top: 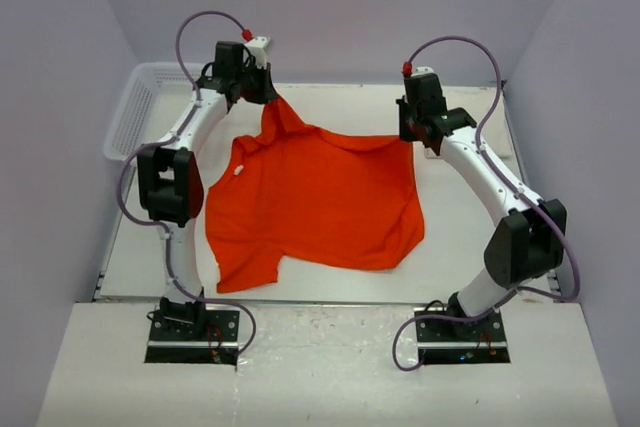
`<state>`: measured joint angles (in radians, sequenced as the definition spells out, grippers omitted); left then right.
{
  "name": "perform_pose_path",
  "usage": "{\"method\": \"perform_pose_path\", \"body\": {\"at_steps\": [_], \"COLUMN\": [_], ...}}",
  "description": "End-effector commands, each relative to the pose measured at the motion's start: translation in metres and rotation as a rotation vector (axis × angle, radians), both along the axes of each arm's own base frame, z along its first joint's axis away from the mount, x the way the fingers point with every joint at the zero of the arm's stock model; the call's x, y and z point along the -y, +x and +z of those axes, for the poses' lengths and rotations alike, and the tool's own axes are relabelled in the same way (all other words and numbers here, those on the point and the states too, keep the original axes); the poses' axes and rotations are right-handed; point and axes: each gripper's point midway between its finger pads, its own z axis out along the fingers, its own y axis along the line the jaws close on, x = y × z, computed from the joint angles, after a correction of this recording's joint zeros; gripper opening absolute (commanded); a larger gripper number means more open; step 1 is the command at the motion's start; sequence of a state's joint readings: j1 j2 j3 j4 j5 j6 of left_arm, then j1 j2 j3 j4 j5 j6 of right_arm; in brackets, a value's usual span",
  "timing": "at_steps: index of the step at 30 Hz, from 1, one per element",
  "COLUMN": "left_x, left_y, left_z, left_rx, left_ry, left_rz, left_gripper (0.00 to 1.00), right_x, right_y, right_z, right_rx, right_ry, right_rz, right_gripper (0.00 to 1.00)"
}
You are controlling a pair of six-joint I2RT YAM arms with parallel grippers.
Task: Fold and stack the t-shirts
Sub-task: Flatten out the tshirt
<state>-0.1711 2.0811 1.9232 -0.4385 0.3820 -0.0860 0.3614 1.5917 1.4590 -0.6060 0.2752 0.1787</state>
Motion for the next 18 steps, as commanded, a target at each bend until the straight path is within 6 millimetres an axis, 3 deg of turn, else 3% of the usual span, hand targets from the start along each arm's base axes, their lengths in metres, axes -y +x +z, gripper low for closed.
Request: {"method": "perform_pose_path", "body": {"at_steps": [1,3,4,5,6,8,9,11,18], "left_x": [0.017,0.018,0.022,0.024,0.026,0.029,0.028,0.024,-0.009], "left_y": [0.028,0.04,0.046,0.05,0.055,0.057,0.059,0.058,0.051], "left_z": [0.034,0.023,0.035,0.025,0.04,0.037,0.042,0.049,0.051], "left_rx": [0.162,0.164,0.196,0.177,0.21,0.201,0.212,0.229,0.232], "left_ry": [-0.037,-0.026,-0.029,-0.03,-0.034,-0.021,-0.02,-0.001,0.104], "left_rz": [-0.026,-0.011,-0.019,-0.028,-0.035,-0.042,-0.039,-0.022,0.081], "left_gripper": [0.0,0.0,0.0,0.0,0.0,0.0,0.0,0.0,0.0], "right_x": [0.004,0.016,0.019,0.026,0.029,0.036,0.043,0.049,0.065], "right_y": [0.041,0.058,0.066,0.076,0.087,0.098,0.107,0.116,0.142], "right_z": [0.02,0.005,0.009,0.009,0.003,-0.003,0.002,-0.008,0.023], "right_rx": [0.107,0.083,0.093,0.105,0.099,0.091,0.106,0.089,0.144], "right_ry": [0.06,0.06,0.062,0.071,0.07,0.067,0.068,0.071,0.105], "right_rz": [-0.027,-0.045,-0.046,-0.053,-0.057,-0.063,-0.075,-0.087,-0.101], "right_gripper": [0.0,0.0,0.0,0.0,0.0,0.0,0.0,0.0,0.0]}}
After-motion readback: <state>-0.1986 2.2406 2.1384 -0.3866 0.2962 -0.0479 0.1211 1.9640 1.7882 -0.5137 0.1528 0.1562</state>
